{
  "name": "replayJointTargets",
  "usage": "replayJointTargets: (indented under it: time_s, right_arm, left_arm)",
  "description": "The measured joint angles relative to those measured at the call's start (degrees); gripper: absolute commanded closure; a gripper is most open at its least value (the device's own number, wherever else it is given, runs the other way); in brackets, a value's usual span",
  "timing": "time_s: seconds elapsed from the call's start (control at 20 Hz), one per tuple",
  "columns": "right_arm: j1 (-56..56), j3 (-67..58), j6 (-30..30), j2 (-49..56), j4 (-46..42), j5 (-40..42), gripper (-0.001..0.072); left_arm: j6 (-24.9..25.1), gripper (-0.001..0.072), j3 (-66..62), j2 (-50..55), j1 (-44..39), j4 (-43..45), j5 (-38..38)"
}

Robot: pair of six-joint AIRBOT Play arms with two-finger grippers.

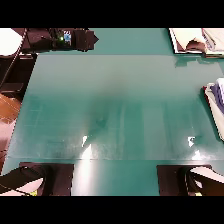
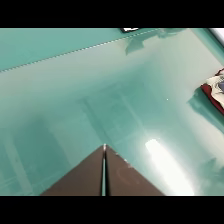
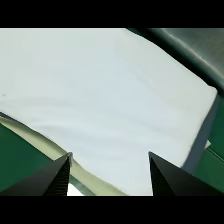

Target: Fold the shirts.

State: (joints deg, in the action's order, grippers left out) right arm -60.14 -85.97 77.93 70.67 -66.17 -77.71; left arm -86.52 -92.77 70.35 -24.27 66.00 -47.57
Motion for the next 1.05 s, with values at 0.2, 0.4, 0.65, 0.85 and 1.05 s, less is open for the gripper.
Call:
replayJointTargets:
  time_s: [0.2,0.4,0.65,0.85,1.05]
  right_arm:
    - [7.37,-1.92,0.02,-0.17,10.54,0.72,0.0151]
    - [22.47,-3.87,0.00,-0.20,16.31,1.20,0.0160]
    - [42.99,-4.61,0.00,-0.20,17.77,3.58,0.0533]
    - [54.60,-4.74,0.00,-0.20,17.94,5.97,0.0691]
    - [59.54,-4.74,-0.02,-0.20,17.97,6.82,0.0691]
  left_arm:
    - [0.00,0.0686,0.00,0.00,0.00,0.00,-0.02]
    - [-0.02,0.0686,0.00,0.00,0.00,-0.02,-0.87]
    - [-0.02,0.0686,0.00,0.00,0.00,-0.07,-1.22]
    - [-0.02,0.0686,0.00,0.00,0.00,-0.09,-1.25]
    - [-0.02,0.0686,0.00,0.00,0.00,-0.09,-1.27]
